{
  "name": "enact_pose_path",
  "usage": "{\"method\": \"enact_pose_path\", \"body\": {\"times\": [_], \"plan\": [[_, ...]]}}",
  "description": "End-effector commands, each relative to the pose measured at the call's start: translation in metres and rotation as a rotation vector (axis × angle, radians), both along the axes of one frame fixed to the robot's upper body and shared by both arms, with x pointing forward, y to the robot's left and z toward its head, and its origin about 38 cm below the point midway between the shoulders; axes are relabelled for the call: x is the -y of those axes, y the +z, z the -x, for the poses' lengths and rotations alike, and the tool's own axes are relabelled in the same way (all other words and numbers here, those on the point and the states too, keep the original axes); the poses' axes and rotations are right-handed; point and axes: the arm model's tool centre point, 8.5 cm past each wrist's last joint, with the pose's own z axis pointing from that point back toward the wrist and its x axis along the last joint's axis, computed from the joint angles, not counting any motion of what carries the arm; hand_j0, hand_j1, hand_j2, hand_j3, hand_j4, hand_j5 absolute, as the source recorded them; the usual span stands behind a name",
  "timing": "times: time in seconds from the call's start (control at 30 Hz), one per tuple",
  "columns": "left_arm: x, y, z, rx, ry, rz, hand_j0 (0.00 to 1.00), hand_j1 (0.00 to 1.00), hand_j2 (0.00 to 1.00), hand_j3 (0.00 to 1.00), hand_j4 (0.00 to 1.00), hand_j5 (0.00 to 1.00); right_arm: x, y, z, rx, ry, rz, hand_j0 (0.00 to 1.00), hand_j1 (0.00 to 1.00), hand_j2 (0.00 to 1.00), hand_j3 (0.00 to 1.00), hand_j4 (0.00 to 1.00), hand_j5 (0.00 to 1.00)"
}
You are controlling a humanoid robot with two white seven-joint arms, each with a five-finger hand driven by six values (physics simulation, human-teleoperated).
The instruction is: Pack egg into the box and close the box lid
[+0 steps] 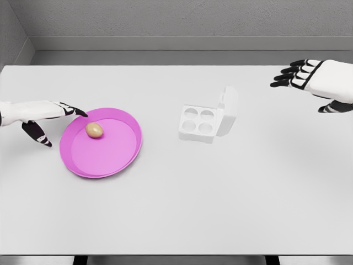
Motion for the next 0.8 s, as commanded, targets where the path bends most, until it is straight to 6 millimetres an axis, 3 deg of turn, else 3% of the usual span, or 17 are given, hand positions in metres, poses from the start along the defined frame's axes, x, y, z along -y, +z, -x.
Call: {"method": "enact_pose_path", "body": {"times": [0.0, 0.1, 0.2, 0.27, 0.33, 0.4, 0.67, 0.77], "plan": [[-0.003, 0.003, 0.000, 0.003, 0.009, 0.002, 1.00, 1.00, 1.00, 1.00, 1.00, 1.00, -0.005, -0.002, -0.003, 0.006, 0.004, -0.041, 1.00, 1.00, 1.00, 1.00, 1.00, 1.00], [-0.003, 0.012, -0.004, 0.020, 0.008, 0.013, 1.00, 1.00, 1.00, 1.00, 1.00, 1.00, -0.008, 0.000, -0.003, 0.024, 0.007, -0.070, 1.00, 1.00, 1.00, 1.00, 1.00, 1.00], [0.033, 0.028, -0.007, 0.042, -0.116, -0.033, 1.00, 1.00, 1.00, 1.00, 1.00, 1.00, -0.006, -0.001, -0.003, 0.019, 0.002, -0.063, 1.00, 1.00, 1.00, 1.00, 1.00, 1.00], [0.029, 0.031, -0.010, 0.050, -0.105, -0.037, 1.00, 1.00, 1.00, 1.00, 1.00, 1.00, -0.005, -0.002, -0.003, 0.016, -0.001, -0.055, 1.00, 1.00, 1.00, 1.00, 1.00, 1.00], [0.056, 0.029, -0.005, 0.063, -0.196, -0.072, 1.00, 1.00, 1.00, 1.00, 1.00, 1.00, -0.005, -0.004, -0.003, 0.013, -0.003, -0.052, 1.00, 1.00, 1.00, 1.00, 1.00, 1.00], [0.070, 0.025, 0.002, 0.054, -0.247, -0.077, 1.00, 1.00, 1.00, 1.00, 1.00, 1.00, -0.004, -0.007, -0.002, 0.004, -0.005, -0.051, 1.00, 1.00, 1.00, 1.00, 1.00, 1.00], [0.077, 0.026, 0.003, 0.060, -0.267, -0.077, 0.99, 0.99, 0.99, 0.99, 0.99, 0.99, 0.001, -0.014, -0.003, -0.011, -0.022, -0.033, 1.00, 1.00, 1.00, 1.00, 1.00, 1.00], [0.084, 0.022, 0.002, 0.058, -0.282, -0.076, 0.91, 0.91, 0.91, 0.91, 0.91, 0.91, 0.001, -0.014, -0.002, -0.014, -0.023, -0.031, 1.00, 1.00, 1.00, 1.00, 1.00, 1.00]]}}
